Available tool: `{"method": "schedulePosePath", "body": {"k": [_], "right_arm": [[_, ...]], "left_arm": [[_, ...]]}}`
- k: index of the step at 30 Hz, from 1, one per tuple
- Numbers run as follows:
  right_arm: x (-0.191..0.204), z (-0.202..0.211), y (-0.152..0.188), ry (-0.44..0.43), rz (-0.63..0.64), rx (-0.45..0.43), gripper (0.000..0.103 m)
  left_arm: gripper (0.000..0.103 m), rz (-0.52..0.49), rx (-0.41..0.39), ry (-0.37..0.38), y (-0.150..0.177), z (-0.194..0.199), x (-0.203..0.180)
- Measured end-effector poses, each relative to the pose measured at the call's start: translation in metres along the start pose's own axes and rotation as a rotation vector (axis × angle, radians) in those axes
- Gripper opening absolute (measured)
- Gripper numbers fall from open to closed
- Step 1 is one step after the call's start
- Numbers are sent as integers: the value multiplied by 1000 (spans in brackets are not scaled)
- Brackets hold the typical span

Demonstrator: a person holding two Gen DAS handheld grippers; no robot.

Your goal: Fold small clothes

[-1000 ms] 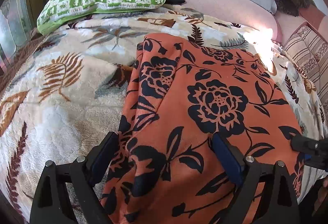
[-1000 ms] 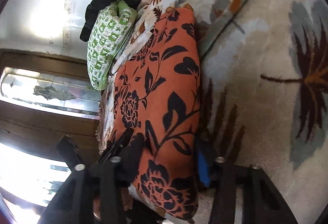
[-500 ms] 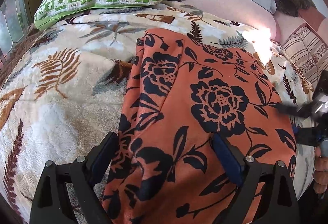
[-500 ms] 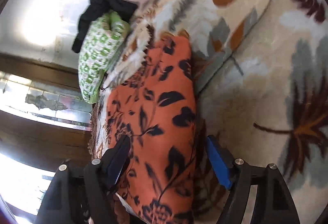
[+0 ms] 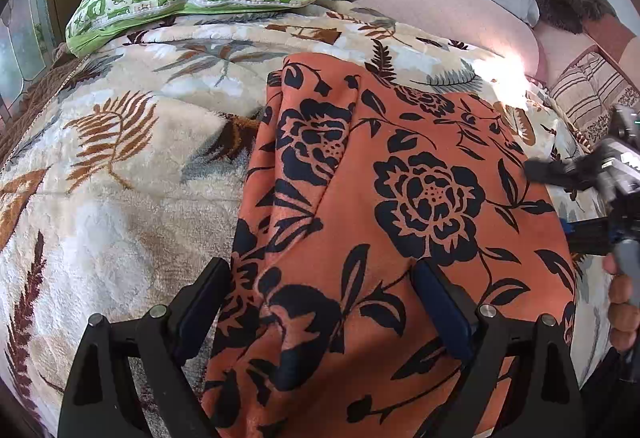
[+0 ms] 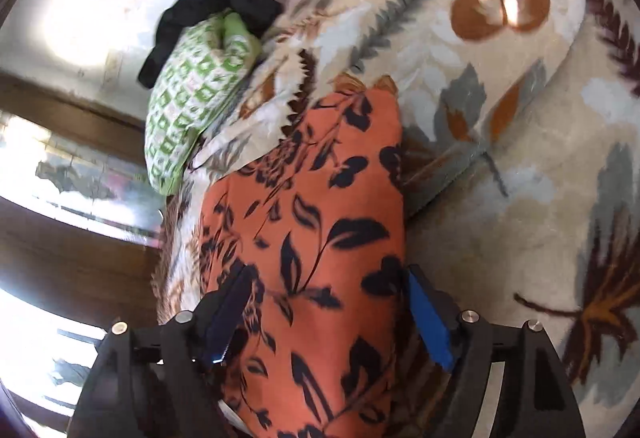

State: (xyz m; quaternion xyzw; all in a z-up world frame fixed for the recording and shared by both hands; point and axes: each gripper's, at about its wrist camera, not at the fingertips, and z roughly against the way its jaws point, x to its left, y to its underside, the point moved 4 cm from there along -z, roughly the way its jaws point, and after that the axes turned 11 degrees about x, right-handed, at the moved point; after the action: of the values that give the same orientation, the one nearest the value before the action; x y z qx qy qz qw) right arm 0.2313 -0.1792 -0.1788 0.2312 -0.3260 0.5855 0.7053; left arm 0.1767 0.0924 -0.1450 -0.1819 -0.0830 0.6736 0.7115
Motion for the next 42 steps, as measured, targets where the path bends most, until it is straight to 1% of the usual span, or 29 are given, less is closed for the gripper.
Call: {"method": "schedulePosePath", "body": {"k": [1, 2, 5, 7, 8, 9, 10, 12, 14, 15, 16, 17, 19, 20, 22, 25, 27, 28, 29, 31, 32, 33, 34, 35, 37, 38, 39, 41, 42], "right_arm": [[-2, -8, -1, 30, -2, 30, 68], [2, -10, 0, 61, 22, 43, 41], [32, 0, 6, 187, 149, -26, 37], [34, -7, 5, 253, 184, -17, 37], [23, -9, 7, 262, 163, 10, 43], [16, -10, 5, 264, 132, 7, 51], [14, -5, 6, 262, 121, -25, 64], [19, 10, 14, 275, 149, -77, 67], [33, 28, 25, 344, 201, -136, 67], [41, 39, 30, 347, 226, -166, 67], [52, 48, 37, 323, 247, -186, 67], [59, 53, 44, 286, 261, -194, 67], [74, 57, 58, 206, 305, -182, 71], [78, 54, 65, 181, 328, -157, 72], [88, 32, 72, 163, 358, -94, 72], [85, 9, 82, 181, 370, -41, 72], [76, 0, 87, 160, 349, -11, 72], [74, -3, 87, 155, 350, -8, 72], [72, -5, 88, 149, 350, -6, 72], [69, -6, 87, 123, 338, 6, 74], [68, -5, 86, 111, 337, 14, 75], [70, -9, 85, 104, 334, 20, 75], [69, -8, 85, 93, 332, 26, 75], [68, -8, 85, 87, 337, 28, 75], [66, -9, 83, 71, 339, 28, 75], [64, -9, 83, 63, 335, 29, 75], [63, -9, 83, 54, 332, 32, 75], [62, -8, 82, 37, 329, 37, 75], [62, -7, 82, 31, 329, 42, 75]], "left_arm": [[94, 2, 1, 1, 0, 0, 1], [94, 4, 3, 3, 1, 0, 1], [94, 13, 9, 13, 1, 0, 4], [94, 19, 20, 23, 1, -2, 4], [94, 19, 21, 24, 1, -2, 3], [94, 17, 17, 20, 1, -1, 3], [94, 12, 13, 19, 1, -1, 3], [94, 12, 14, 26, 2, 0, 4], [94, 21, 1, 40, 2, 5, 6], [93, 33, -26, 45, 1, 11, 8], [93, 48, -66, 51, 1, 20, 11], [93, 77, -141, 67, 1, 36, 16], [93, 111, -253, 91, 6, 63, 27], [93, 121, -279, 100, 11, 75, 33], [93, 145, -259, 147, 22, 82, 44], [93, 210, -148, 320, 44, 76, 52], [93, 235, -78, 400, 58, 66, 49], [88, 243, -34, 428, 61, 57, 47], [60, 266, 16, 462, 67, 46, 45], [7, 354, 134, 525, 75, 19, 51], [7, 428, 176, 583, 80, 7, 58], [7, 453, 179, 604, 82, 6, 60], [7, 445, 172, 592, 81, 10, 59], [7, 413, 153, 553, 80, 18, 54], [7, 363, 134, 513, 79, 30, 44], [9, 349, 136, 497, 80, 36, 41], [14, 343, 142, 476, 81, 40, 40], [48, 341, 134, 437, 84, 54, 41], [52, 335, 107, 414, 85, 64, 42]]}}
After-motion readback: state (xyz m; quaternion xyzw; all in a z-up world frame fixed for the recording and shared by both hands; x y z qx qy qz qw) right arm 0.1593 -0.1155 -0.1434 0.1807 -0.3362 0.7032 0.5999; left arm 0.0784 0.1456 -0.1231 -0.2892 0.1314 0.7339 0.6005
